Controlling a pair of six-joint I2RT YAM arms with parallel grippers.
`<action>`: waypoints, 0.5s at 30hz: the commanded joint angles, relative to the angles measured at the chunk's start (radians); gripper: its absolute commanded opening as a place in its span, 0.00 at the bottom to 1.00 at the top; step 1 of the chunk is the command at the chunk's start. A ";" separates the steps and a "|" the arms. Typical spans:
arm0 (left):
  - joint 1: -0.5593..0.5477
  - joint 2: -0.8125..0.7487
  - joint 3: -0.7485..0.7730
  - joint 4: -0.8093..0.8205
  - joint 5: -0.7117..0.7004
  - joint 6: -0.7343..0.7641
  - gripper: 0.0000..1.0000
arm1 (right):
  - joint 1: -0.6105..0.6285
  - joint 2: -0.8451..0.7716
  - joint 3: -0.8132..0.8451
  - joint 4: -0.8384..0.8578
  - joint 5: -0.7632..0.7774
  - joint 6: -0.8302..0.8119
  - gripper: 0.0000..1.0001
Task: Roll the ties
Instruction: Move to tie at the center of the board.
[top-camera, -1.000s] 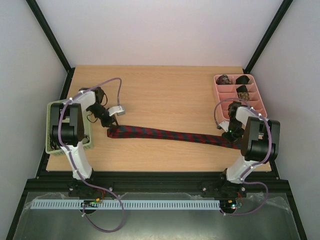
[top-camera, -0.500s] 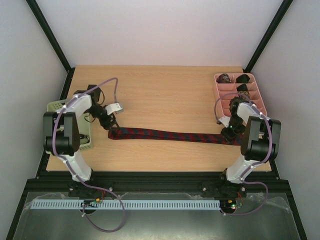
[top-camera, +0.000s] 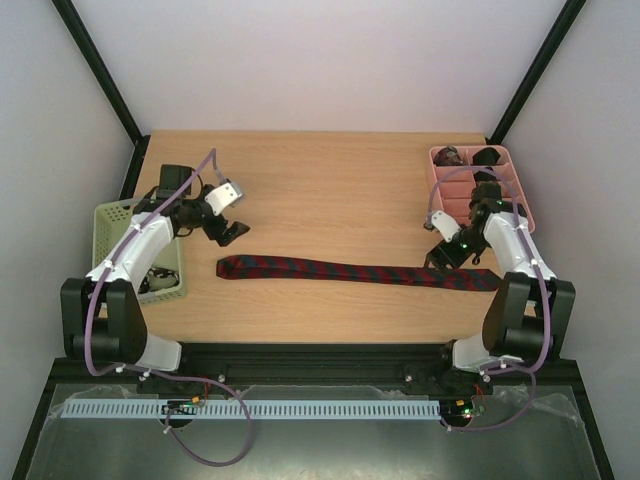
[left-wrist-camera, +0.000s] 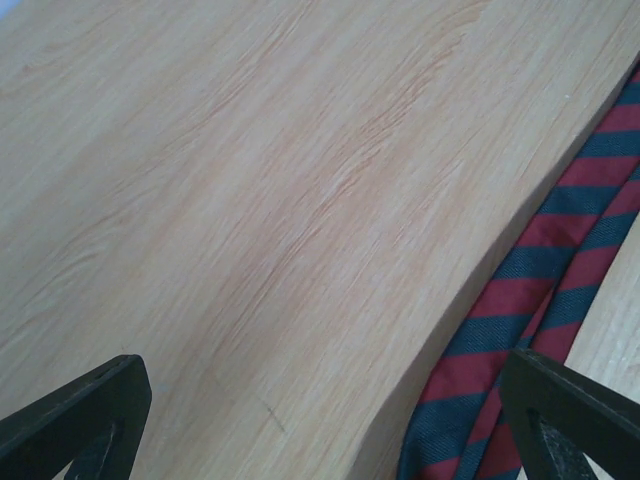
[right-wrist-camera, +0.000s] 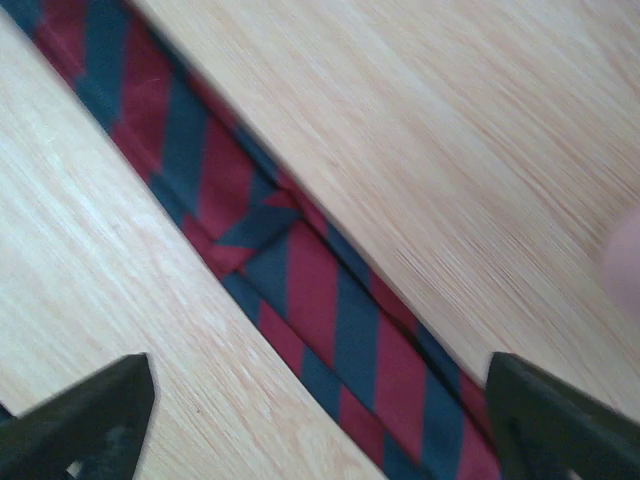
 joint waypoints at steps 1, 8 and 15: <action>-0.016 -0.035 -0.049 0.065 0.028 -0.013 0.99 | 0.074 0.101 -0.017 -0.092 -0.182 -0.049 0.84; -0.062 -0.051 -0.117 0.051 -0.028 0.041 0.98 | 0.225 0.166 -0.077 0.088 -0.079 -0.074 0.61; -0.065 -0.025 -0.108 0.044 -0.045 0.059 0.97 | 0.255 0.246 -0.149 0.182 0.085 -0.166 0.48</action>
